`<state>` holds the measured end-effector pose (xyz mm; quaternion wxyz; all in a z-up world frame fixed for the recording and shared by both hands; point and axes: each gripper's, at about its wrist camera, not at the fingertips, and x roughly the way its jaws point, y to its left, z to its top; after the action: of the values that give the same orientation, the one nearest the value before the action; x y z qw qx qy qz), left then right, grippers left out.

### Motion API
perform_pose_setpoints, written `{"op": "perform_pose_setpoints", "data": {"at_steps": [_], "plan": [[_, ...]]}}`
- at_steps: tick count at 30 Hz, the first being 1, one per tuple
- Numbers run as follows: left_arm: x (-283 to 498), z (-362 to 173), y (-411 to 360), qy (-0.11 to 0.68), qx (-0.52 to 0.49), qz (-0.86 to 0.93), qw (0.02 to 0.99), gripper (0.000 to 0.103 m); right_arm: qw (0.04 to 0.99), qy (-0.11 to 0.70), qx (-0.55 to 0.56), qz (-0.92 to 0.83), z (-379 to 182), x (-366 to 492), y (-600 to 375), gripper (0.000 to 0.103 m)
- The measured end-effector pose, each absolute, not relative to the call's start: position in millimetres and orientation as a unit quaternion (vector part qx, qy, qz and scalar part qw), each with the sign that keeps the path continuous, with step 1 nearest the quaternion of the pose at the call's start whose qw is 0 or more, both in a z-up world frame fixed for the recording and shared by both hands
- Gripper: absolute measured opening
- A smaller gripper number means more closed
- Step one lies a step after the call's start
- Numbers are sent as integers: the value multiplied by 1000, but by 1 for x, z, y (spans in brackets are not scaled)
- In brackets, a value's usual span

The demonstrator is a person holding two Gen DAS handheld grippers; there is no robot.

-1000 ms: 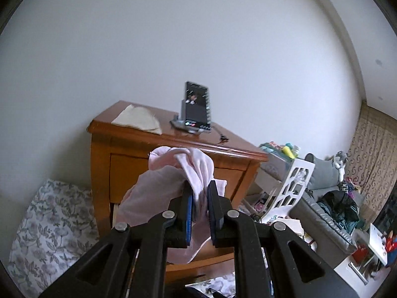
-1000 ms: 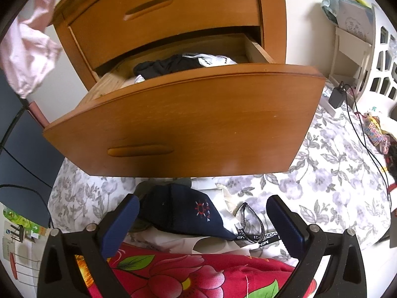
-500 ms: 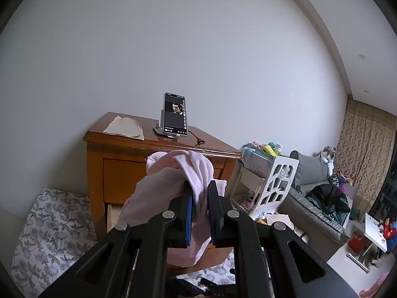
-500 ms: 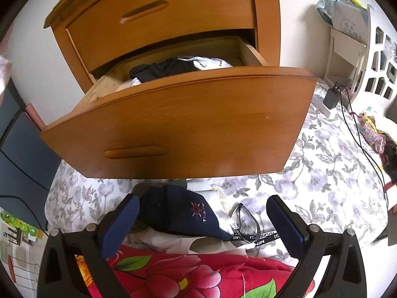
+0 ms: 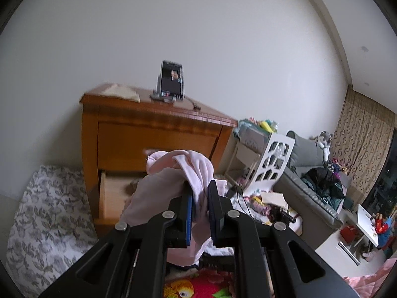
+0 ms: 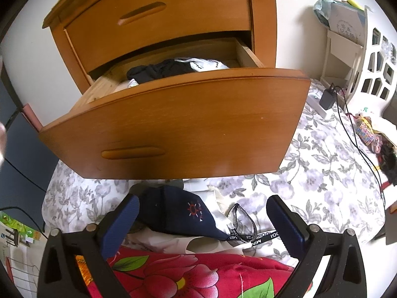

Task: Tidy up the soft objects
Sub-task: 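Carry the pink shirt down toward the bed with the left tool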

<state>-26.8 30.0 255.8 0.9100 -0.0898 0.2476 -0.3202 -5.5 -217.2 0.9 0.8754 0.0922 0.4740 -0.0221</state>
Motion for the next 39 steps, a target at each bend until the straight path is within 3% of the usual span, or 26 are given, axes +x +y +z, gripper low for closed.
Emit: {"op": "perform_pose_setpoints", "data": {"at_steps": [18,39], "plan": [[23,128,-8,427,-96,-282,854,12,874,476,93,-20,0,-5,-218,103],[47,23,-61,498,42,-231,835,13,872,480,97,-15,-2,-4,-218,103]]}}
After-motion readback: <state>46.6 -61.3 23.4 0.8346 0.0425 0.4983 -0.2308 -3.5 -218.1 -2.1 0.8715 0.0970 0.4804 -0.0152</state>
